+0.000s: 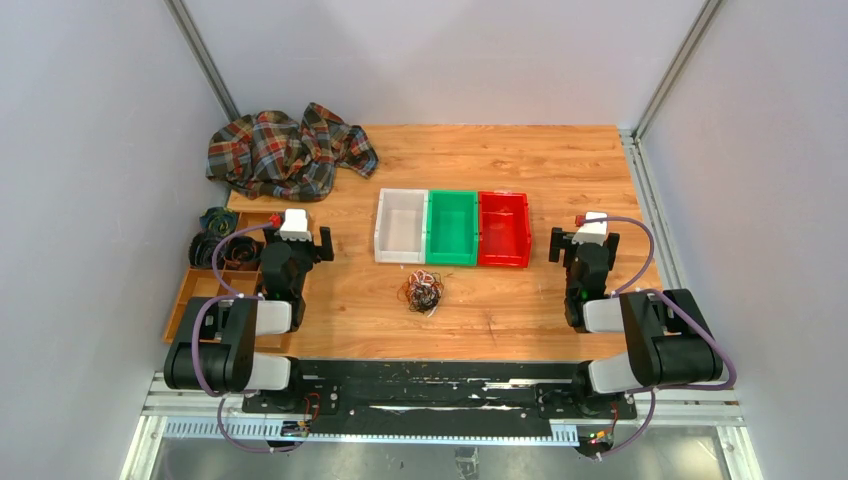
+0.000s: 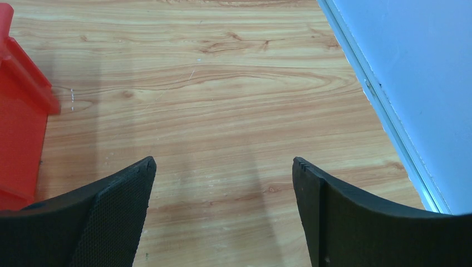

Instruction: Untangle the cables

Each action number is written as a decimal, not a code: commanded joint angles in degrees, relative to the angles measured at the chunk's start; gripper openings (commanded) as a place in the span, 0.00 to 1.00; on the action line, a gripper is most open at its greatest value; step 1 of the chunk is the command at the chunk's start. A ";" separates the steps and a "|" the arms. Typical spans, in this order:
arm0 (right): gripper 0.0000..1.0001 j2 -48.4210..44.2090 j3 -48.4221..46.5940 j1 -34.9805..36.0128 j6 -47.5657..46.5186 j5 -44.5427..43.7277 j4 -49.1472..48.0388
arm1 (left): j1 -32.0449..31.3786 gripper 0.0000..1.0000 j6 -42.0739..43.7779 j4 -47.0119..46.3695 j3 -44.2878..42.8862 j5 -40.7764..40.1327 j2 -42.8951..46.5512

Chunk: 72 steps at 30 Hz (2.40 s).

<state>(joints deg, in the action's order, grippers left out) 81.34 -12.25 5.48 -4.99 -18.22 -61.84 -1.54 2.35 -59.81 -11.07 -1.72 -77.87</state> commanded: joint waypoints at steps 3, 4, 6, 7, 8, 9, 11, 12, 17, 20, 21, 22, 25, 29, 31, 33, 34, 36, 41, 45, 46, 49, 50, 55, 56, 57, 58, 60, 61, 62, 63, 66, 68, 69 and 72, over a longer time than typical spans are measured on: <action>0.91 0.31 0.58 -0.56 -0.19 -0.57 -0.91 | -0.14 0.98 -0.33 -0.84 -0.27 -0.68 -0.27; 0.91 0.39 0.59 -0.54 -0.15 -0.58 -0.87 | -0.13 0.98 -0.35 -0.83 -0.34 -0.66 -0.27; 0.91 0.43 0.43 -0.57 -0.02 -0.48 -0.55 | -0.13 0.98 -0.34 -0.83 -0.36 -0.74 -0.25; 0.92 0.32 0.47 -0.55 -0.04 -0.52 -0.57 | -0.13 0.98 -0.27 -0.90 -0.28 -0.67 -0.22; 0.91 0.04 0.58 -0.42 -0.44 -1.90 -1.52 | -0.13 0.98 -0.16 -1.04 -0.15 -0.52 -0.14; 0.91 -1.68 0.10 0.09 -0.21 -3.02 1.13 | -0.13 0.98 -0.01 -1.23 -0.10 -0.36 -0.18; 0.92 -7.41 -2.44 1.38 0.22 -8.53 11.15 | -0.06 0.98 0.06 -0.12 -0.79 0.11 0.98; 0.92 -10.52 -5.87 1.55 2.52 -11.50 21.29 | -0.04 0.98 -0.02 4.19 -1.88 -0.06 2.52; 0.92 -16.63 -22.96 1.47 15.04 -13.30 55.75 | -0.04 0.98 3.90 30.47 -12.90 4.54 9.65; 0.92 -18.09 -27.74 1.29 24.64 -13.40 64.39 | -0.04 0.98 6.80 45.05 -19.77 7.13 11.60; 0.92 -18.47 -28.82 1.25 28.63 -13.62 66.25 | -0.04 0.98 8.06 49.35 -21.95 8.35 12.00; 0.92 -19.19 -30.53 0.73 31.48 -12.22 69.10 | -0.04 0.98 9.17 53.42 -23.95 9.73 12.32; 1.00 -23.60 -30.86 0.07 32.30 0.31 68.53 | -0.09 0.98 10.74 64.29 -30.31 13.78 12.63; 1.00 -27.62 -27.01 5.78 29.41 12.53 63.08 | -0.04 0.98 11.89 76.42 -36.04 20.97 11.80; 1.00 -26.54 -28.60 12.76 27.68 9.37 66.50 | -0.04 0.98 12.17 80.74 -38.31 23.64 11.06; 0.99 -24.38 -30.76 20.59 26.54 7.31 70.30 | -0.05 0.99 12.36 84.63 -40.17 25.69 10.34; 0.98 -23.21 -31.38 24.16 26.47 7.14 71.59 | -0.04 0.99 12.78 86.39 -41.06 26.43 9.94; 0.94 -21.09 -31.23 30.99 25.93 8.91 71.47 | -0.04 0.99 13.73 89.50 -42.23 27.24 9.36; 0.78 -14.27 -28.53 40.96 24.43 21.16 62.14 | -0.04 0.98 15.54 95.00 -43.88 27.04 9.29; 0.68 -9.21 -28.61 42.30 22.45 28.01 57.18 | -0.04 0.97 16.65 98.35 -44.04 28.04 10.14; 0.68 -7.99 -28.80 42.27 21.62 29.30 56.31 | -0.04 0.97 16.82 98.82 -43.96 28.30 10.45; 0.66 -4.30 -30.49 42.18 18.70 30.98 56.28 | -0.04 0.97 16.99 99.56 -43.82 28.97 11.40; 0.65 -3.08 -31.26 42.16 17.96 31.38 56.35 | -0.04 0.97 16.84 99.56 -43.78 29.24 11.74; 0.63 2.16 -33.04 41.08 15.69 35.39 55.59 | -0.04 0.97 16.06 99.62 -44.10 31.38 13.16; 0.63 3.13 -33.26 40.81 15.59 36.13 55.15 | -0.04 0.97 15.90 99.69 -44.29 31.85 13.44; 0.63 3.99 -33.40 40.42 15.44 37.13 54.58 | -0.04 0.97 15.81 99.69 -44.30 32.12 13.65; 0.64 5.03 -33.56 40.25 15.26 38.09 53.94 | -0.04 0.97 15.70 99.63 -44.38 32.22 13.97; 0.64 6.32 -33.87 40.06 15.23 39.35 52.33 | -0.04 0.97 15.72 99.71 -44.26 32.39 14.34; 0.63 6.86 -34.16 40.05 15.45 40.03 51.69 | -0.04 0.97 15.73 99.78 -44.22 32.39 14.47; 0.60 7.42 -34.49 40.12 15.90 40.88 51.12 | -0.04 0.97 15.79 100.06 -44.15 32.39 14.55; 0.56 7.90 -34.77 40.16 16.44 41.95 50.47 | -0.06 0.97 15.80 100.23 -44.13 32.51 14.61; 0.40 8.88 -35.32 40.73 18.23 44.41 48.92 | -0.06 0.97 15.52 100.75 -43.91 33.58 14.87; 0.26 8.72 -35.31 41.96 18.56 44.03 48.57 | -0.10 0.96 15.42 100.91 -43.67 35.30 15.06; 0.17 8.50 -35.30 42.51 18.76 43.45 48.72 | -0.12 0.95 15.45 100.93 -43.38 36.93 15.25; 0.04 7.67 -34.93 43.71 19.81 43.25 48.53 | -0.45 0.93 15.95 100.93 -42.18 41.02 16.03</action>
<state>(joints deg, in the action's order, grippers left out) 90.13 -45.65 47.27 13.41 23.55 -11.33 -1.54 18.20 40.27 -53.67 32.62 -63.86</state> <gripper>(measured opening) 0.096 0.945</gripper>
